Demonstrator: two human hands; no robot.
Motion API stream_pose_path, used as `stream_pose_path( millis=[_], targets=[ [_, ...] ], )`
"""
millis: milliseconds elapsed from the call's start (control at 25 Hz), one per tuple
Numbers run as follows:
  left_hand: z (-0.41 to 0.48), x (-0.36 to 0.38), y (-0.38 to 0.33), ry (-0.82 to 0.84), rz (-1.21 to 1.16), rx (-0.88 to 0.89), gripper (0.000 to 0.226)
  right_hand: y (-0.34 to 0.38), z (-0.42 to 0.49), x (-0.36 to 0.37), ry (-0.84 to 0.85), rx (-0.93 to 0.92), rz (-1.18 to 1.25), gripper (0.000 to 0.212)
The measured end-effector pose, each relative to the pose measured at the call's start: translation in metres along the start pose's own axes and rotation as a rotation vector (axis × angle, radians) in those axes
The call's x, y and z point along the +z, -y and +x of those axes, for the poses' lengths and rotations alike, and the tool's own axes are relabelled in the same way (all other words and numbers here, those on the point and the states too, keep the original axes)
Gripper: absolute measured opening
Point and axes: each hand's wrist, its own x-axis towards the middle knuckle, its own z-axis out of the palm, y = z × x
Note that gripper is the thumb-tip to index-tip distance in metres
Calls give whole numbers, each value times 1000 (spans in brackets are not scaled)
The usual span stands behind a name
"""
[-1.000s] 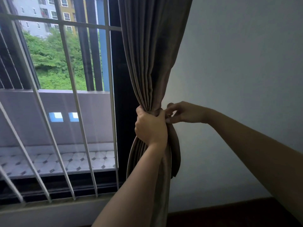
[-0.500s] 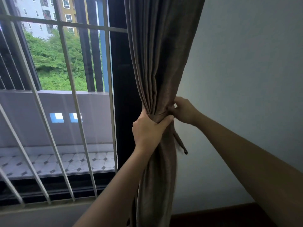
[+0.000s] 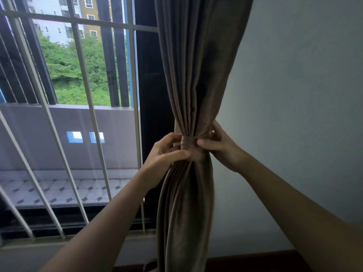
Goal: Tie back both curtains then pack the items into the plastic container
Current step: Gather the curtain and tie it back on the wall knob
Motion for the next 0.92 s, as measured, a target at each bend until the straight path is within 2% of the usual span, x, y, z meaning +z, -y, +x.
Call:
stream_pose_path(
  millis=[40,120,320,360,480,520,600,760,920],
  targets=[
    [1,-1,2,14,-97,-40,28,-1,0,1,-43,-25,-59,76],
    [4,-1,5,0,-189,-83,29,-3,-2,7,-97,-71,-18,75],
    [14,3,16,-92,93,-44,17,-2,-5,11,-81,-117,36,81],
    [17,0,17,-105,111,-63,26,-2,-4,11,-80,-115,-3,84],
    [27,-13,14,-79,92,-132,78,0,-1,11,-119,-88,-113,84],
    [31,-17,12,-37,126,-137,86,0,0,12,-128,-85,-135,83],
    [38,-21,5,44,241,-139,82,0,2,16,-150,-82,-140,81],
    [47,-20,-11,105,377,-100,55,-2,4,26,-244,-107,-80,69],
    [47,-29,-24,131,576,-47,48,-7,5,34,-339,-122,-55,69]
  ],
)
